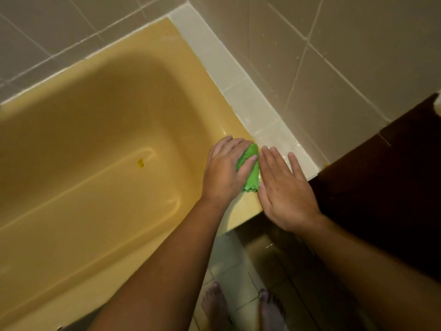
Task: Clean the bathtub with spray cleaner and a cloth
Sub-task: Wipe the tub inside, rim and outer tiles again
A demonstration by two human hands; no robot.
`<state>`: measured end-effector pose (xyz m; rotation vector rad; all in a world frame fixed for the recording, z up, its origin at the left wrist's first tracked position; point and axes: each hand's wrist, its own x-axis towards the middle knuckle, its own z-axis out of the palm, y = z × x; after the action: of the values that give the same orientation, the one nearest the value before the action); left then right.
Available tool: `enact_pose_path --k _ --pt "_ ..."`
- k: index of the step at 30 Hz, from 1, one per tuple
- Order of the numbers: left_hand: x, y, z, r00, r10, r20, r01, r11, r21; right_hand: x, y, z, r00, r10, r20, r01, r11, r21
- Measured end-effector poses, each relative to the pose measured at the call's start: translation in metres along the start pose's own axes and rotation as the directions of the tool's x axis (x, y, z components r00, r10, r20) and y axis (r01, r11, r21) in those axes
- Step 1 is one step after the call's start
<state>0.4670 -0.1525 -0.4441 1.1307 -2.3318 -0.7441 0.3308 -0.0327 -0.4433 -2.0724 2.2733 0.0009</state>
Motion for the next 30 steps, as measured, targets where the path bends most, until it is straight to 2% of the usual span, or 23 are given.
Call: enact_pose_path --k 11,16,30 --pt "0.073 -0.035 -0.015 1.0 0.002 -0.02 -0.003 0.999 -0.045 0.041 -0.023 -0.008 0.993 0.098 0.058 -0.098 0.995 -0.001" --pt "0.104 -0.059 -0.024 0.999 0.033 -0.013 -0.034 0.999 -0.034 0.07 -0.034 -0.011 0.99 0.137 0.039 -0.137 0.991 0.006" --pt "0.197 -0.123 -0.064 0.995 0.093 0.019 -0.093 0.995 -0.031 0.207 -0.052 -0.011 0.98 0.197 -0.007 -0.197 0.98 -0.026"
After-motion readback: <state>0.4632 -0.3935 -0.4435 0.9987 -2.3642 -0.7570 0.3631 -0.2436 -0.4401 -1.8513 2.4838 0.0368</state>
